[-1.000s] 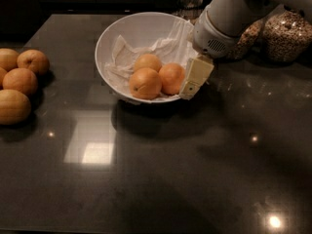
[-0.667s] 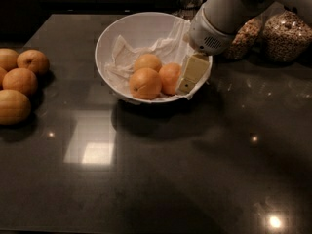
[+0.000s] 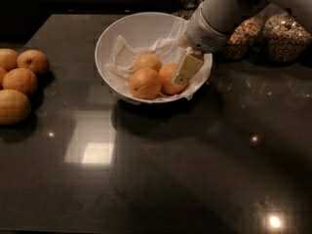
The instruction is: Pick orange from white bowl
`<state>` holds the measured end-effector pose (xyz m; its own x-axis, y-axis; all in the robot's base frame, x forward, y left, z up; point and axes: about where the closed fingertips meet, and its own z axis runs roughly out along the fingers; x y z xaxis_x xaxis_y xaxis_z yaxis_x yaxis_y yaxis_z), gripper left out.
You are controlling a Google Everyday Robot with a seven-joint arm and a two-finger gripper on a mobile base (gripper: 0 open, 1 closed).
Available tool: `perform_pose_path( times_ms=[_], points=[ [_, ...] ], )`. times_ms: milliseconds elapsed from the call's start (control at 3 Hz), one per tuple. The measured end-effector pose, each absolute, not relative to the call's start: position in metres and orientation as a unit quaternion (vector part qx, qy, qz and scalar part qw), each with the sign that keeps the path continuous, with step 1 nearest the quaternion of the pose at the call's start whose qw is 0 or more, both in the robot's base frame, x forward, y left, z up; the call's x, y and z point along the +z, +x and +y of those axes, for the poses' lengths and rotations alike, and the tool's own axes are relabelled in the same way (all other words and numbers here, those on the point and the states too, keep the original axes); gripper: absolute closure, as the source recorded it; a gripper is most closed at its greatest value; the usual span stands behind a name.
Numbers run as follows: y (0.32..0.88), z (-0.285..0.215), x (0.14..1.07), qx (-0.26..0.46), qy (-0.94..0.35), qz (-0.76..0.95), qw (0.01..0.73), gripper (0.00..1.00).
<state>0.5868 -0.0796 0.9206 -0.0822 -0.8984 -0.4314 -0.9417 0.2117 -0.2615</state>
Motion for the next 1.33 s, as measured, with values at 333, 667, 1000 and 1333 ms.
perform_pose_path(
  times_ms=[333, 667, 1000, 1333],
  points=[
    [0.591, -0.080, 0.915, 0.047, -0.625, 0.734, 0.262, 0.31],
    [0.593, -0.079, 0.911, 0.051, -0.626, 0.733, 0.261, 0.31],
    [0.594, -0.075, 0.906, 0.055, -0.628, 0.732, 0.258, 0.29],
    [0.596, -0.068, 0.895, 0.064, -0.633, 0.730, 0.248, 0.30]
  ],
)
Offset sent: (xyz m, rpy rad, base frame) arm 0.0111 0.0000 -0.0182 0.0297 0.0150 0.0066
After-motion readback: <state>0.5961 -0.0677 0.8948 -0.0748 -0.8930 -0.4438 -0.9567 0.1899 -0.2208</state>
